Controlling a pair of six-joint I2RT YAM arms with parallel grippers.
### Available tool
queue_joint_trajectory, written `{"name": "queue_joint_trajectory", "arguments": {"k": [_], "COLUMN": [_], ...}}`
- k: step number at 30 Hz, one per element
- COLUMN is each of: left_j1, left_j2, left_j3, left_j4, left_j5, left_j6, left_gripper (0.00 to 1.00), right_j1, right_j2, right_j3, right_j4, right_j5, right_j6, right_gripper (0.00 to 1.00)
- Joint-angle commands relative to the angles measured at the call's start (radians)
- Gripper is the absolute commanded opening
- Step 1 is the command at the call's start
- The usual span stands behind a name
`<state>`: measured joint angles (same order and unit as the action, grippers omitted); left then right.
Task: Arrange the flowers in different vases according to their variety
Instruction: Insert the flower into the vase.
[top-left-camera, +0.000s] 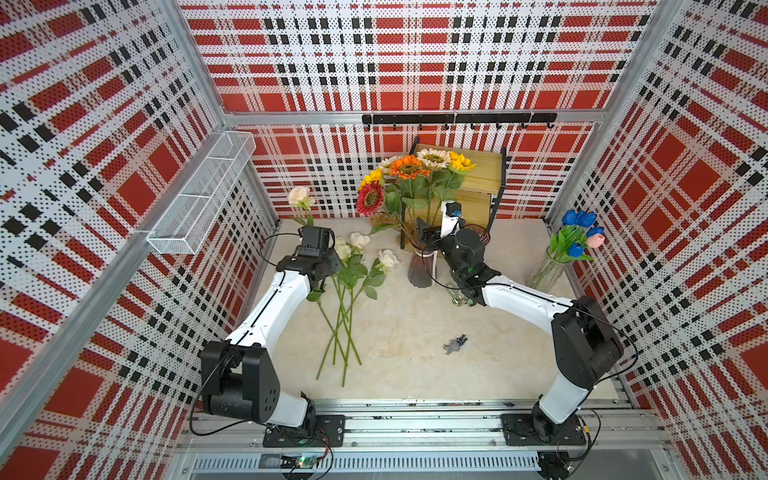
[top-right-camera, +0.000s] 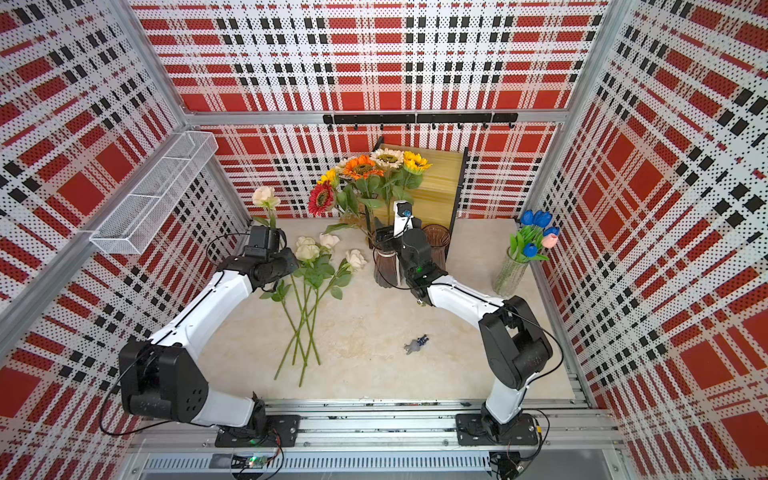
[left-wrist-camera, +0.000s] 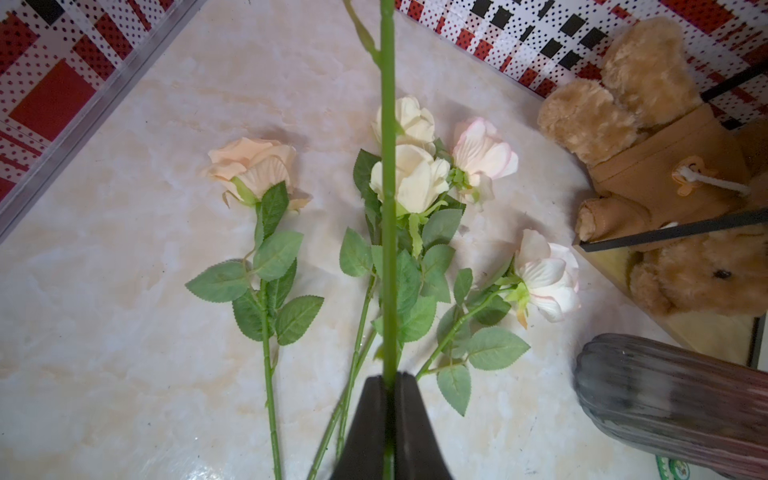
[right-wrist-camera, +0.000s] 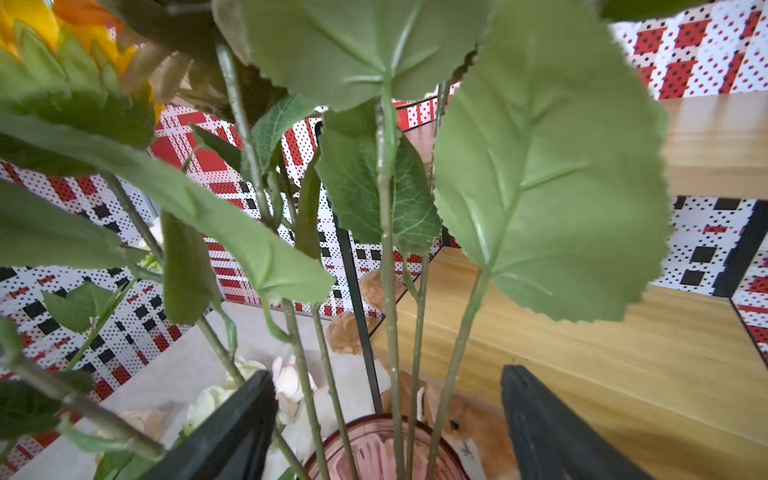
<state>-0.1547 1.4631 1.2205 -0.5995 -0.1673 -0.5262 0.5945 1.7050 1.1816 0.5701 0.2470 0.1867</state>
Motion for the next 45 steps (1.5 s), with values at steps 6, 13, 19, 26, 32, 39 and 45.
{"name": "queue_joint_trajectory", "arguments": {"k": [6, 13, 19, 26, 32, 39, 45], "left_j1": [-0.075, -0.173, -0.281, -0.469, -0.716, -0.882, -0.959], "left_j2": [-0.04, -0.152, -0.341, -0.589, -0.637, -0.542, -0.51], "left_j3": [0.05, -0.005, -0.161, -0.267, -0.256, -0.238, -0.238], "left_j4": [0.001, 0.006, 0.091, 0.191, 0.26, 0.271, 0.315], "left_j5": [-0.059, -0.136, -0.219, -0.39, -0.568, -0.625, -0.68], "left_j6": [0.014, 0.004, -0.013, 0.004, 0.115, 0.125, 0.122], "left_gripper": [0.0, 0.0, 0.0, 0.0, 0.0, 0.0, 0.0], "right_j1": [0.031, 0.048, 0.077, 0.091, 0.103, 0.131, 0.143], "right_j2": [-0.183, -0.358, -0.481, -0.424, -0.281, -0.184, -0.16], "right_j3": [-0.022, -0.048, -0.028, 0.113, 0.295, 0.429, 0.435], "right_j4": [-0.154, -0.374, -0.562, -0.702, -0.748, -0.759, -0.765], "right_j5": [0.061, 0.009, -0.096, -0.371, -0.613, -0.721, -0.739], "right_j6": [0.071, 0.18, 0.199, 0.209, 0.217, 0.231, 0.249], "right_gripper": [1.0, 1.0, 1.0, 1.0, 0.99, 0.93, 0.89]}}
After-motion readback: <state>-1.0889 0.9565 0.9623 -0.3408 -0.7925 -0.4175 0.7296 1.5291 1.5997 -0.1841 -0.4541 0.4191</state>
